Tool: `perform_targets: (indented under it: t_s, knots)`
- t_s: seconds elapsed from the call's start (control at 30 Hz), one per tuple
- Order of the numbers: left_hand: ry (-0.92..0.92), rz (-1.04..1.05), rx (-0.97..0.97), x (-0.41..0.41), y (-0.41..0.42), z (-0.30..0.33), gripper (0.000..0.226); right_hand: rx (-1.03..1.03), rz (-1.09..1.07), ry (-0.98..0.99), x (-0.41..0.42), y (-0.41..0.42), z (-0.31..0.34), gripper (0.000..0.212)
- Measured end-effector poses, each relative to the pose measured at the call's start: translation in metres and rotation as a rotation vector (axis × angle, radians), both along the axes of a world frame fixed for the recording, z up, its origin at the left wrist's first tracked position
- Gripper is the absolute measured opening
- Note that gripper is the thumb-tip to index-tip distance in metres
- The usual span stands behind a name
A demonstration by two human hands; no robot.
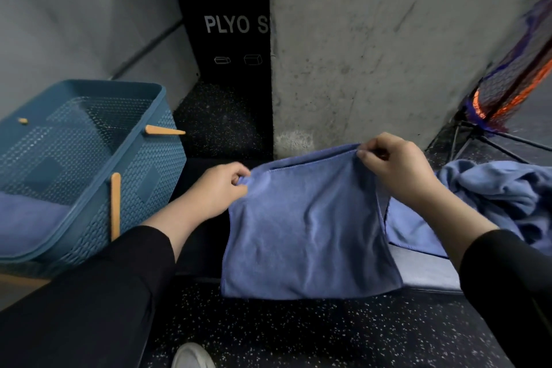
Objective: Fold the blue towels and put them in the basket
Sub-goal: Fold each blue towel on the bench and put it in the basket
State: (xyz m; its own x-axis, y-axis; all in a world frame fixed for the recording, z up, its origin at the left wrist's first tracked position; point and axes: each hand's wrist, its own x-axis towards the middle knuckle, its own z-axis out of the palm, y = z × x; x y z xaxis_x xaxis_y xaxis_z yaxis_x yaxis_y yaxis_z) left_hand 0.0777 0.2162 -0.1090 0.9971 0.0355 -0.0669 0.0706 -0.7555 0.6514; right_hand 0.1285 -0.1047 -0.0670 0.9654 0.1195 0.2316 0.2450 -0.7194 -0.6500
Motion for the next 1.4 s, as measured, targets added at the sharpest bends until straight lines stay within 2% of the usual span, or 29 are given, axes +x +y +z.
perform_targets:
  t_s: [0.2, 0.3, 0.4, 0.5, 0.63, 0.73, 1.03, 1.27, 1.4]
  knots:
    - [-0.019, 0.111, -0.021, -0.032, -0.005, 0.030, 0.018, 0.105, -0.026, 0.002, -0.048, -0.013, 0.034, 0.007]
    - [-0.091, 0.161, -0.061, -0.045, -0.008, 0.041, 0.018, 0.165, -0.044, 0.012, -0.065, -0.018, 0.043, 0.006]
    - [-0.169, 0.178, -0.180, -0.055, -0.008, 0.054, 0.016, 0.224, -0.062, 0.005, -0.077, -0.021, 0.050, 0.006]
    - [-0.281, 0.182, -0.234, -0.067, -0.011, 0.073, 0.023, 0.248, -0.089, -0.036, -0.085, -0.024, 0.061, 0.008]
    - [-0.452, 0.187, -0.160, -0.081, -0.017, 0.097, 0.017, 0.365, -0.120, -0.097, -0.093, -0.027, 0.074, 0.009]
    - [-0.508, 0.148, -0.065, -0.086, -0.017, 0.100, 0.017, 0.403, -0.134, -0.078, -0.093, -0.027, 0.075, 0.008]
    - [-0.365, -0.082, 0.149, -0.070, -0.005, 0.085, 0.012, 0.371, -0.148, -0.055, -0.078, -0.033, 0.071, 0.008]
    - [-0.389, 0.076, 0.115, -0.058, -0.014, 0.086, 0.010, 0.309, -0.165, -0.052, -0.063, -0.033, 0.068, 0.011]
    - [-0.433, 0.135, 0.008, -0.055, -0.014, 0.095, 0.016, 0.340, -0.155, -0.079, -0.061, -0.032, 0.068, 0.010]
